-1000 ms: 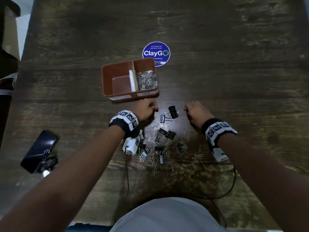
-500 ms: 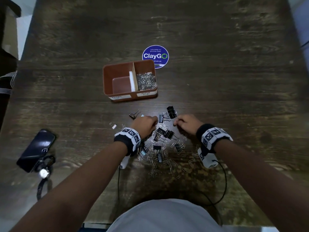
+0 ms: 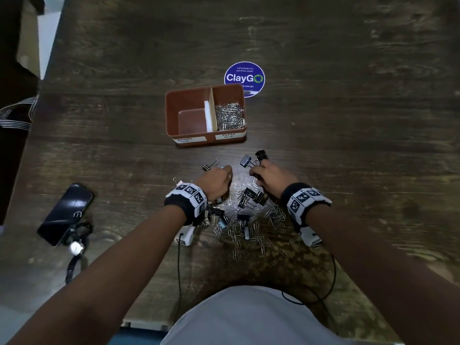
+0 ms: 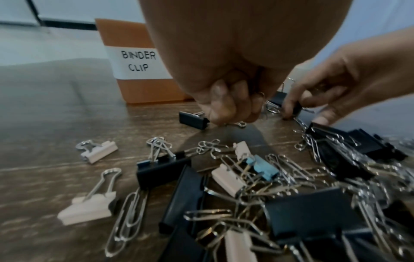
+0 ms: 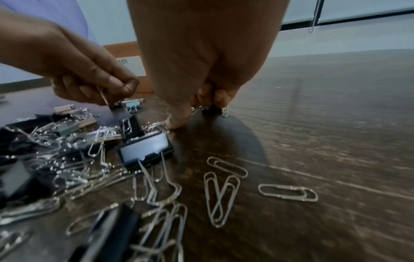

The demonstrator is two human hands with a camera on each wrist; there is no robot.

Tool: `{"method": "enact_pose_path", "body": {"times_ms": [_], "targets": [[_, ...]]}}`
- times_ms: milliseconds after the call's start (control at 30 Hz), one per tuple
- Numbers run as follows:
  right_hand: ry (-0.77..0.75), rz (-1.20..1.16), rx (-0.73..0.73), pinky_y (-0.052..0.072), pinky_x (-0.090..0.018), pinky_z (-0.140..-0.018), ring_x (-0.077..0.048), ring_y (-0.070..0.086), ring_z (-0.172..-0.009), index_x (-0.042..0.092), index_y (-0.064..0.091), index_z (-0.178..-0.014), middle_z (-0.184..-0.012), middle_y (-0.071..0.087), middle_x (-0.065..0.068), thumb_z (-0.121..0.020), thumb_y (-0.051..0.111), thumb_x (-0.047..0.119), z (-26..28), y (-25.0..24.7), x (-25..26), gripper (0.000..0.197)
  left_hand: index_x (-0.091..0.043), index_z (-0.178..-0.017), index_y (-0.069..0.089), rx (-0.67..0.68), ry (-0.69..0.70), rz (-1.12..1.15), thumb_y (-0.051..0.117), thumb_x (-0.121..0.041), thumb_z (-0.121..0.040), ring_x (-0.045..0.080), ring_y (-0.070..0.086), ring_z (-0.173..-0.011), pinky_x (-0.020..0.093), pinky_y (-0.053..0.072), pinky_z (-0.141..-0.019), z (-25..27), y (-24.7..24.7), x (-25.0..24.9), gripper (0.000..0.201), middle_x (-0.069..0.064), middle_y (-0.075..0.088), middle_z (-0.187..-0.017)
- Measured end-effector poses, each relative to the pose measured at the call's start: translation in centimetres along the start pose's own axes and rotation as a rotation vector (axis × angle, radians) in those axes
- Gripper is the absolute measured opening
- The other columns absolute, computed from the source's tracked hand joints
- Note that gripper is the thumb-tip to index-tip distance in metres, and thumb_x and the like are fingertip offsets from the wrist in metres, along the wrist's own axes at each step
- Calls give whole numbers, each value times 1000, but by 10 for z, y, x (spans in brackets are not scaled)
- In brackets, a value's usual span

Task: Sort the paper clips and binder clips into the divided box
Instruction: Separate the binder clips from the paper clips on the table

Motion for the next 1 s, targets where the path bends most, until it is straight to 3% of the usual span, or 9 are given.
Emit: {"method": "enact_pose_path", "body": {"times_ms": [167, 333, 433, 533, 667, 700, 800, 867, 1000], "targets": [[29, -29, -38, 51, -25, -71, -11, 51, -77, 12, 61, -95, -96, 53, 0, -90, 57, 9, 7, 6, 1, 7, -5, -105, 54, -52, -20, 122, 45, -7, -99, 22, 58, -75, 33, 48, -66, 0, -6, 3, 11, 10, 63, -92], [70, -32, 37, 44, -21, -68, -10, 46, -76, 9, 52, -109, -104, 49, -4, -85, 56, -1, 16, 13, 3, 26, -11, -110, 63, -67, -19, 173, 50, -11, -99, 16, 63, -83, 27, 52, -72, 0, -18, -2, 17, 3, 67, -98], [95, -209, 11, 45, -26, -70, -10, 46, -76, 19, 42, -92, -95, 43, 2, -89, 47, 1, 14, -1, 9, 19, -15, -111, 62, -124, 16, 191, 49, -14, -99, 3, 60, -83, 14, 52, -67, -2, -44, -15, 17, -5, 63, -100], [172, -423, -144, 38, -22, -71, -12, 48, -82, 12, 47, -95, -96, 49, 0, -95, 45, 8, 2, -41, 18, 5, -19, -112, 62, -271, 30, 229, 53, -16, -99, -8, 55, -75, 6, 47, -59, -7, -87, -28, 17, -9, 61, -95], [318, -666, -314, 42, -22, -80, -13, 57, -85, 11, 62, -91, -89, 63, 1, -93, 55, 13, -45, -113, 33, 8, -15, -121, 63, -367, -18, 195, 55, -20, -98, 2, 61, -65, 14, 51, -58, -25, -143, -35, 25, 4, 68, -97], [341, -761, -293, 47, -29, -85, -16, 61, -84, 15, 62, -84, -84, 66, 0, -92, 55, 13, -59, -125, 37, 10, -14, -126, 60, -348, -32, 182, 53, -19, -99, 6, 65, -69, 13, 50, -58, -29, -152, -36, 29, 7, 69, -103], [359, -883, -185, 52, -50, -91, -26, 65, -84, 17, 61, -77, -79, 67, -7, -87, 51, 13, -87, -141, 47, 15, -11, -130, 58, -349, -57, 145, 48, -16, -101, 17, 65, -98, 23, 50, -83, -32, -172, -39, 32, 9, 65, -122], [386, -766, -239, 51, -46, -93, -28, 66, -94, 12, 69, -85, -90, 71, -8, -82, 50, 12, -87, -144, 45, 19, -10, -128, 60, -356, -71, 155, 50, -17, -100, 18, 66, -98, 31, 52, -90, -28, -172, -37, 31, 9, 67, -119], [412, -613, -418, 44, -28, -101, -19, 64, -100, 13, 72, -98, -101, 72, -5, -86, 54, 5, -50, -125, 27, 23, -22, -116, 65, -374, -54, 150, 54, -23, -97, 14, 67, -82, 35, 56, -80, -13, -149, -25, 22, -1, 68, -97]]}}
Point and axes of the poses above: each hand's wrist, its own z-axis away from the middle knuckle, its own y-axis out of the palm, x = y × z, the point moved 2 cm from there along -z, towards the middle knuckle
